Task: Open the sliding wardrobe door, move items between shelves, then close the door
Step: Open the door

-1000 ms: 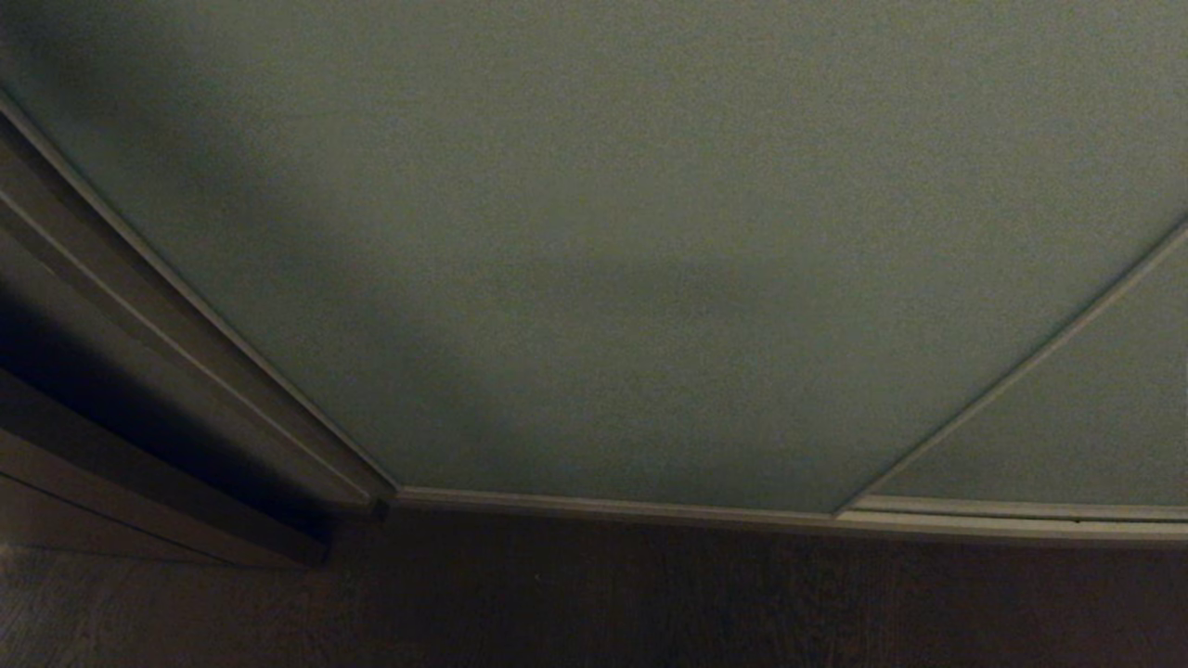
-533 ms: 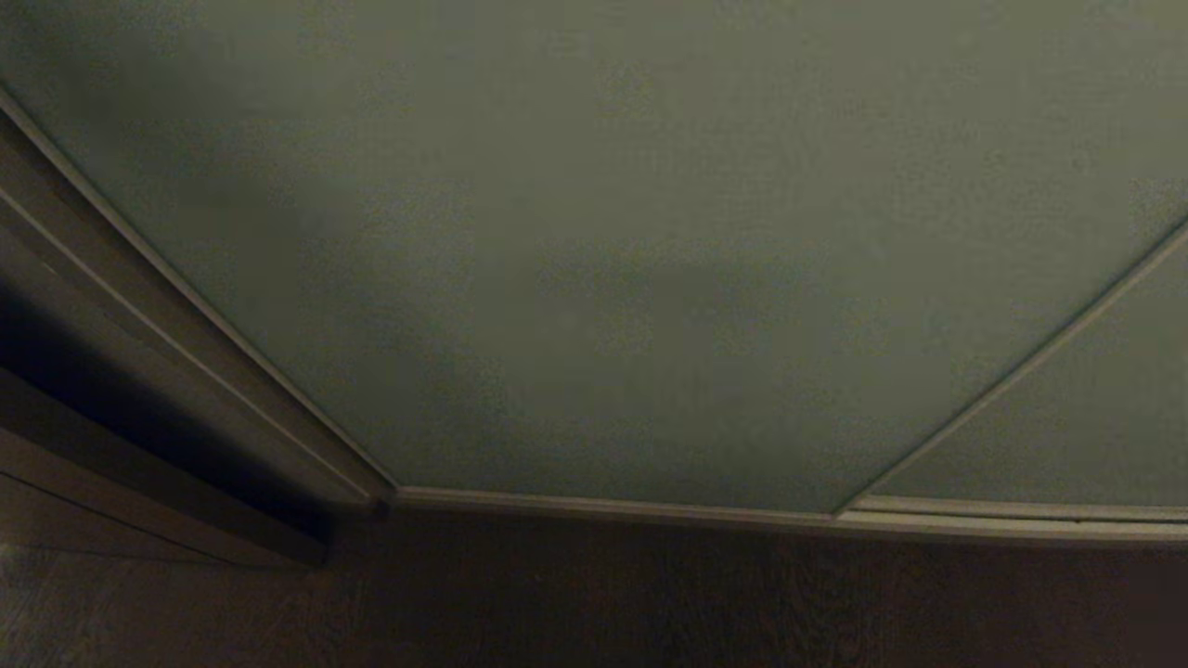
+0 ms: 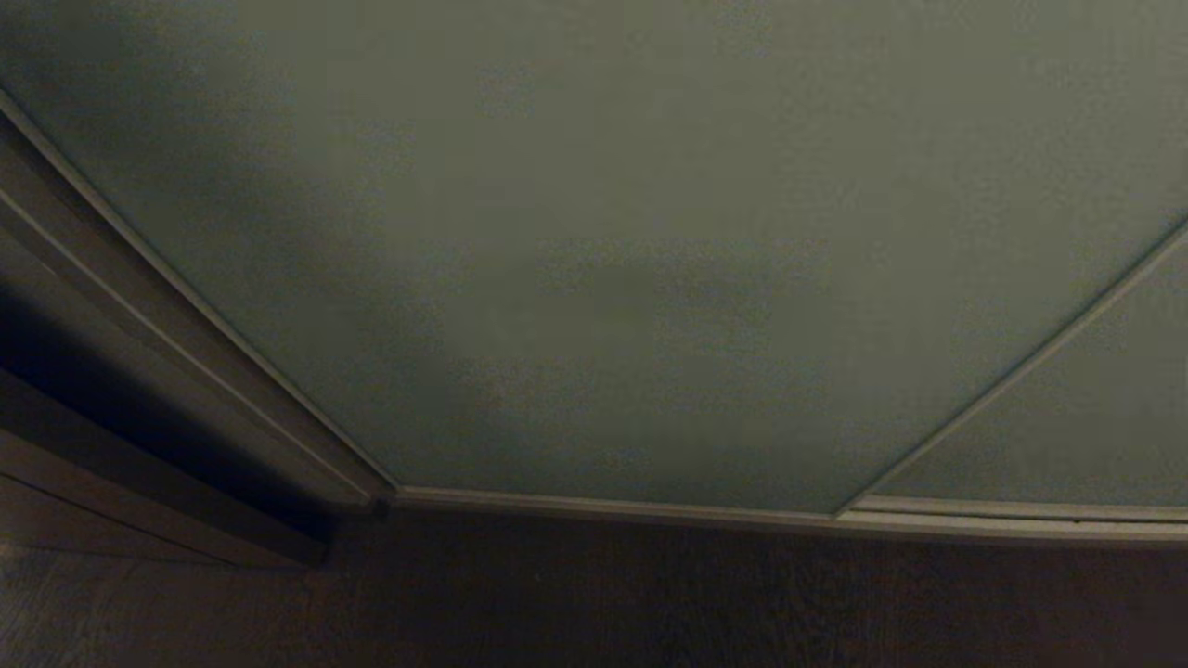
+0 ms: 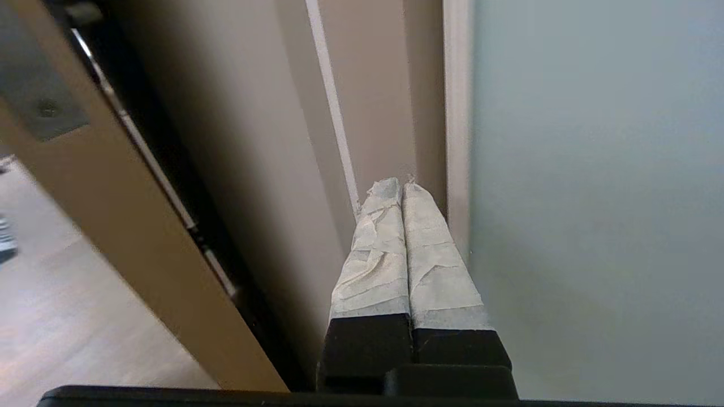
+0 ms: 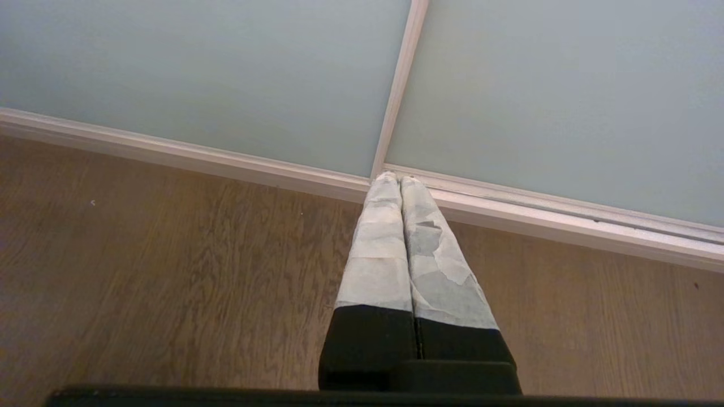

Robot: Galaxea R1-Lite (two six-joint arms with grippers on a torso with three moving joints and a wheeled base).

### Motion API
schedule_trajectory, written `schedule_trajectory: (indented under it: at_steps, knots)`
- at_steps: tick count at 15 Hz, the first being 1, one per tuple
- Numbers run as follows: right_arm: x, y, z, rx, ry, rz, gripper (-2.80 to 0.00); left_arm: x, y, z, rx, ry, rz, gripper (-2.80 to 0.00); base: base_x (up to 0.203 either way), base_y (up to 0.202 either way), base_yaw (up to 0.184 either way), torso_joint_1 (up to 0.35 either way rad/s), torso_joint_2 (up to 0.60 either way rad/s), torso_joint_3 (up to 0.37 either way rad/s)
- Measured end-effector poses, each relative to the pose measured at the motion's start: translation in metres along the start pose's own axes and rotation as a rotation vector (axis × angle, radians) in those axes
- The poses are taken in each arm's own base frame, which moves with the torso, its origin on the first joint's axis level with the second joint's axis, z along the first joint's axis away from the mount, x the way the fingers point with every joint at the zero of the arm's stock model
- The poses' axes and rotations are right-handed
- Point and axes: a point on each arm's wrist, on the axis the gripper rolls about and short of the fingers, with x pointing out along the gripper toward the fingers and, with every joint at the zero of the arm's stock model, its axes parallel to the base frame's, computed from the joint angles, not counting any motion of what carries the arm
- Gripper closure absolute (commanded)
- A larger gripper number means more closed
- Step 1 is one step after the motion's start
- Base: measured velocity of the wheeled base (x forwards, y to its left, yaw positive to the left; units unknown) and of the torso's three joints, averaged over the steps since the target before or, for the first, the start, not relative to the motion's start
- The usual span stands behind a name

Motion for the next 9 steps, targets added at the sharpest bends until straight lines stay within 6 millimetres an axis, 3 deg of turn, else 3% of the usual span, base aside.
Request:
schedule_trajectory:
  at_steps: [5, 9]
  knots:
    - [0.000, 0.000, 0.000, 0.000, 0.000, 0.000, 0.00, 0.023, -0.009, -0.011, 0.030, 0.011, 0.048, 0.00, 0.000, 0.000, 0.000, 0.000, 0.00, 0.000]
    - [0.000, 0.000, 0.000, 0.000, 0.000, 0.000, 0.00, 0.030, -0.014, -0.017, 0.046, 0.013, -0.004, 0.00, 0.000, 0.000, 0.000, 0.000, 0.00, 0.000]
